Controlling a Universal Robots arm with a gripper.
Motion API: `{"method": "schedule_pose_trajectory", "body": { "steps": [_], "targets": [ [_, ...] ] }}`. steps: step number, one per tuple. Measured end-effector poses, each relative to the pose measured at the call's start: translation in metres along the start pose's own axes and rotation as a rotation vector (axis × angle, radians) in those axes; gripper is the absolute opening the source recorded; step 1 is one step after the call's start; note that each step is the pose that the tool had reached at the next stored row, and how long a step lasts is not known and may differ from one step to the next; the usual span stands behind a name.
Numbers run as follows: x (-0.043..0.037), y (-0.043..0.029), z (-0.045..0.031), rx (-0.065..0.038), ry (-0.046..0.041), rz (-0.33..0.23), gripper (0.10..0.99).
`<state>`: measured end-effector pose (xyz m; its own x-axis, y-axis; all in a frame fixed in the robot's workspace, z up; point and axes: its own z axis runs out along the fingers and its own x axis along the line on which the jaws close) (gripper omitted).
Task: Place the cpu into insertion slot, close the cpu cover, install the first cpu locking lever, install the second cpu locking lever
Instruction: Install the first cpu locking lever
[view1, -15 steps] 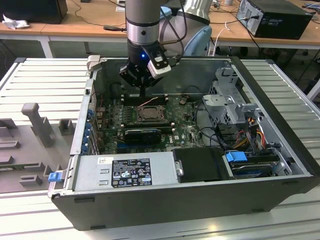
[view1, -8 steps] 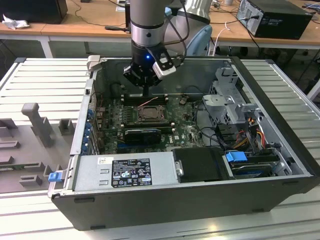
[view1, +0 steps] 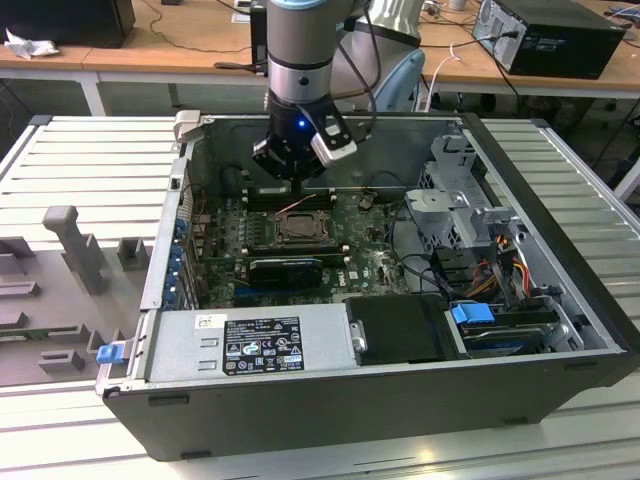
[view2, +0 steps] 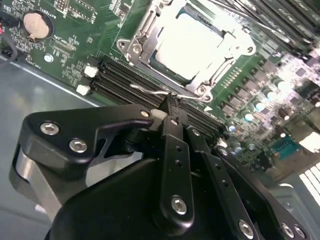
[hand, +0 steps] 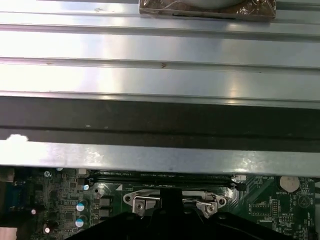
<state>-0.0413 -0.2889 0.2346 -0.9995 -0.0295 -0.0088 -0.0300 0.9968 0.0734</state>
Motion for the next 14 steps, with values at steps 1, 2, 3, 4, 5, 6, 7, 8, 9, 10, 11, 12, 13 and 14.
{"method": "schedule_pose_trajectory", "body": {
  "steps": [1,2,3,4,5,6,7,8,9,10,11,12,13,14],
  "targets": [
    [-0.0019,0.0001,0.0024,0.0,0.0002,-0.002,0.106],
    [-0.0027,0.0004,0.0033,-0.002,0.0006,-0.007,0.106],
    [-0.0033,0.0005,0.0038,-0.003,0.0008,-0.01,0.106],
    [-0.0038,0.0007,0.0042,-0.003,0.0009,-0.013,0.106],
    [-0.0045,0.001,0.0048,-0.003,0.0012,-0.016,0.106],
    [-0.0058,0.002,0.0062,-0.003,0.0014,-0.019,0.106],
    [-0.0066,0.0028,0.0069,-0.003,0.0015,-0.02,0.106],
    [-0.0081,0.0047,0.008,-0.003,0.0016,-0.022,0.106],
    [-0.009,0.0056,0.0086,-0.003,0.0016,-0.023,0.106],
    [-0.0096,0.0064,0.0093,-0.003,0.0018,-0.024,0.106],
    [-0.0102,0.0068,0.0102,-0.004,0.0019,-0.026,0.106],
    [-0.0106,0.0068,0.0109,-0.004,0.0019,-0.028,0.106],
    [-0.0111,0.0067,0.0116,-0.003,0.0024,-0.033,0.106],
    [-0.0117,0.0067,0.0122,-0.004,0.0029,-0.04,0.106]
  ]
}}
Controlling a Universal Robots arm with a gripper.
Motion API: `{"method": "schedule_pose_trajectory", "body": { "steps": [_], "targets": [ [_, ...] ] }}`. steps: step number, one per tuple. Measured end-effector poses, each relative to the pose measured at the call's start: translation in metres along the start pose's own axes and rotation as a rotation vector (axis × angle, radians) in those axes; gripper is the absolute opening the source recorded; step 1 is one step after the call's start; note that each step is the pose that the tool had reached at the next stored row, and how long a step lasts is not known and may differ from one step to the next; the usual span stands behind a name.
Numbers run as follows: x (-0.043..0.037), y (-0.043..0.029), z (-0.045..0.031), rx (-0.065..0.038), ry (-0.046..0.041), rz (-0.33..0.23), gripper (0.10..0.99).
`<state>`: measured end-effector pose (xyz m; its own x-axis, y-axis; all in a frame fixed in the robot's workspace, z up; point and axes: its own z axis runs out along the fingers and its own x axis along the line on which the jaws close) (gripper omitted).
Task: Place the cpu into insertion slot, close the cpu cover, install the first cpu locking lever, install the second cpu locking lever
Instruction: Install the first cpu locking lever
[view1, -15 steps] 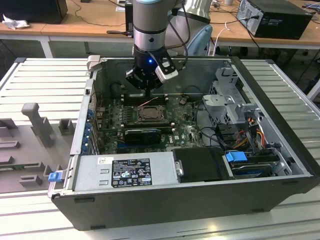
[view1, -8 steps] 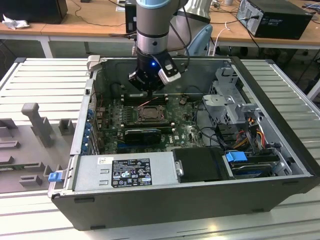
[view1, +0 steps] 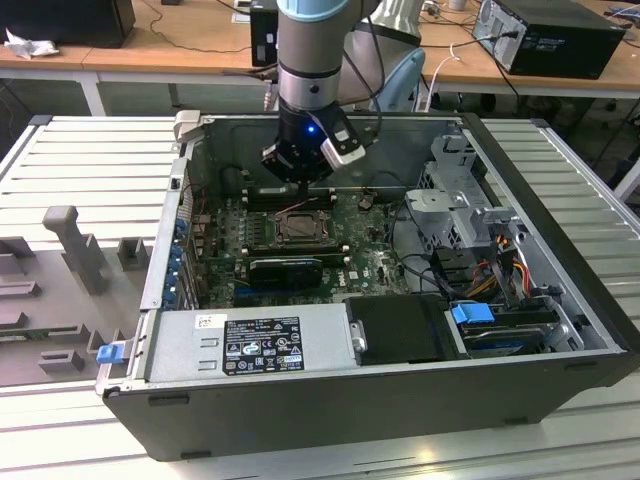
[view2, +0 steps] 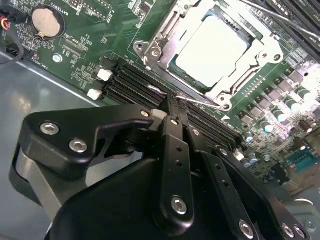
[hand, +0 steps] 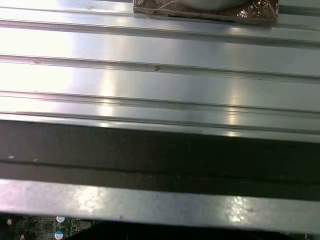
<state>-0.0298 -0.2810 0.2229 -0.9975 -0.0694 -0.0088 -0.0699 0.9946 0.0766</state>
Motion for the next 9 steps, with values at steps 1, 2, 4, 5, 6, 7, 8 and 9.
{"method": "schedule_pose_trajectory", "body": {
  "steps": [1,2,4,5,6,7,8,9],
  "targets": [
    [-0.0006,-0.0001,0.0004,0.0,0.0002,-0.003,0.106],
    [-0.0016,-0.0002,0.0009,0.0,0.0004,-0.004,0.106],
    [-0.0042,-0.0004,0.002,0.0,0.0004,-0.004,0.106],
    [-0.0051,-0.0005,0.0023,0.0,0.0003,-0.005,0.106],
    [-0.0065,-0.0007,0.003,0.0,0.0004,-0.005,0.106],
    [-0.0081,-0.0009,0.004,0.0,0.0004,-0.005,0.106],
    [-0.009,-0.001,0.0046,0.0,0.0004,-0.005,0.106],
    [-0.0096,-0.001,0.0052,0.0,0.0003,-0.005,0.106]
  ]
}}
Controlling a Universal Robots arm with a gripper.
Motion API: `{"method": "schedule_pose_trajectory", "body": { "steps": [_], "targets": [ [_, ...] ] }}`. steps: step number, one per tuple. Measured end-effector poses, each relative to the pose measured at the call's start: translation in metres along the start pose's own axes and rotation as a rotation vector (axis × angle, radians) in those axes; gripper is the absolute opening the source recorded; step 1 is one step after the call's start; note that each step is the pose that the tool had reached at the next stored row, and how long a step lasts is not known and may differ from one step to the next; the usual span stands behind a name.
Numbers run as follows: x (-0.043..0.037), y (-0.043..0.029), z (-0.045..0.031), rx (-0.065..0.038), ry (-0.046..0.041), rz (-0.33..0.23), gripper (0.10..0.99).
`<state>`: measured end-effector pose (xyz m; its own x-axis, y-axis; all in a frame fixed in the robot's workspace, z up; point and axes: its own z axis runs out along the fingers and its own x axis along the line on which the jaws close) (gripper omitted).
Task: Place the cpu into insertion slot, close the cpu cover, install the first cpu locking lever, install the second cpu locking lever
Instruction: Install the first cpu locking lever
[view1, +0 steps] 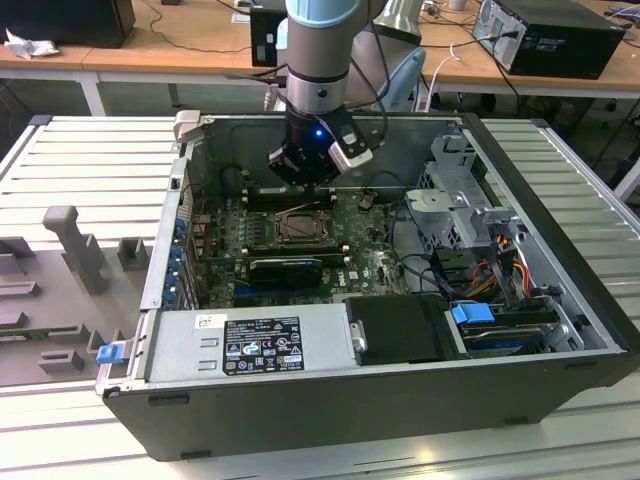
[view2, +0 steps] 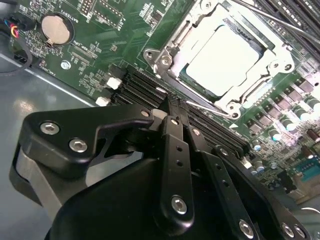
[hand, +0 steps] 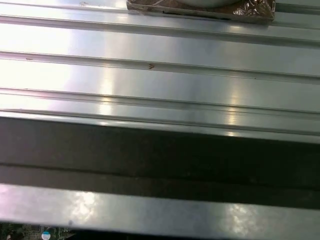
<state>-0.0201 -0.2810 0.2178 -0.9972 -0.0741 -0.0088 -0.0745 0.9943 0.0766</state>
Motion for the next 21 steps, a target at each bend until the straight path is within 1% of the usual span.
{"method": "schedule_pose_trajectory", "body": {
  "steps": [9,21],
  "targets": [
    [-0.0002,-0.0016,0.0025,0.0,0.0001,0.0,0.106],
    [-0.0026,-0.0023,0.0089,0.0,0.0001,0.0,0.106]
  ]
}}
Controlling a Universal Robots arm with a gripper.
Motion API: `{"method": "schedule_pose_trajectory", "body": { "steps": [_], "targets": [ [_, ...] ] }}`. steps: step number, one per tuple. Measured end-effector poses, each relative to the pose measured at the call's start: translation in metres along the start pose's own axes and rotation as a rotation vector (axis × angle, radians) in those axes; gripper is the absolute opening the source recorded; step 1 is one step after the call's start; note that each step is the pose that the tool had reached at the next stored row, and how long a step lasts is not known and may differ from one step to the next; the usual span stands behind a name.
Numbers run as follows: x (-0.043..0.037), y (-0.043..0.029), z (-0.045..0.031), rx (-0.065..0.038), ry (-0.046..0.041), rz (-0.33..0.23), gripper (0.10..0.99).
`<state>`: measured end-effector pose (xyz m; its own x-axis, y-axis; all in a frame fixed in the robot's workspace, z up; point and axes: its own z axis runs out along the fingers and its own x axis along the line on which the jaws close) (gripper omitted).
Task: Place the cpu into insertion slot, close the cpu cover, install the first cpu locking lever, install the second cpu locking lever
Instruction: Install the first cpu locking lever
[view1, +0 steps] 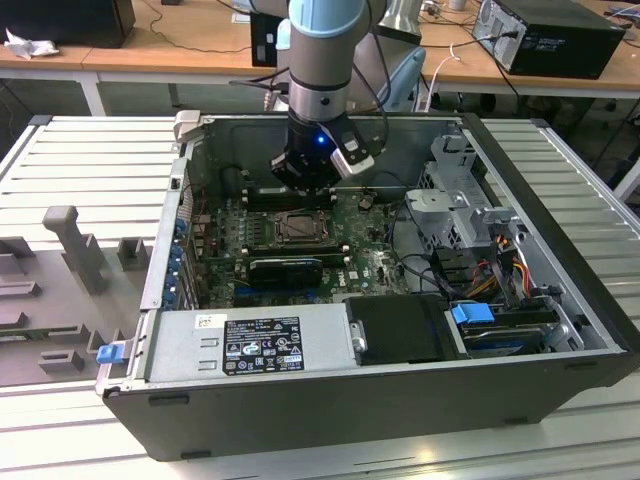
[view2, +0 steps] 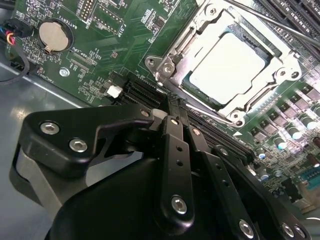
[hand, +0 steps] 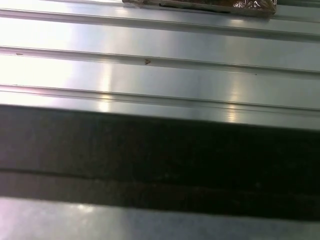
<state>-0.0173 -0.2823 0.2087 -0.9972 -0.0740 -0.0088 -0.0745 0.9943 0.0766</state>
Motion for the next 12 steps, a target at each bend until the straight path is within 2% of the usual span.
{"method": "schedule_pose_trajectory", "body": {
  "steps": [12],
  "targets": [
    [-0.0008,-0.0003,0.0036,0.002,0.0001,0.0,0.106]
  ]
}}
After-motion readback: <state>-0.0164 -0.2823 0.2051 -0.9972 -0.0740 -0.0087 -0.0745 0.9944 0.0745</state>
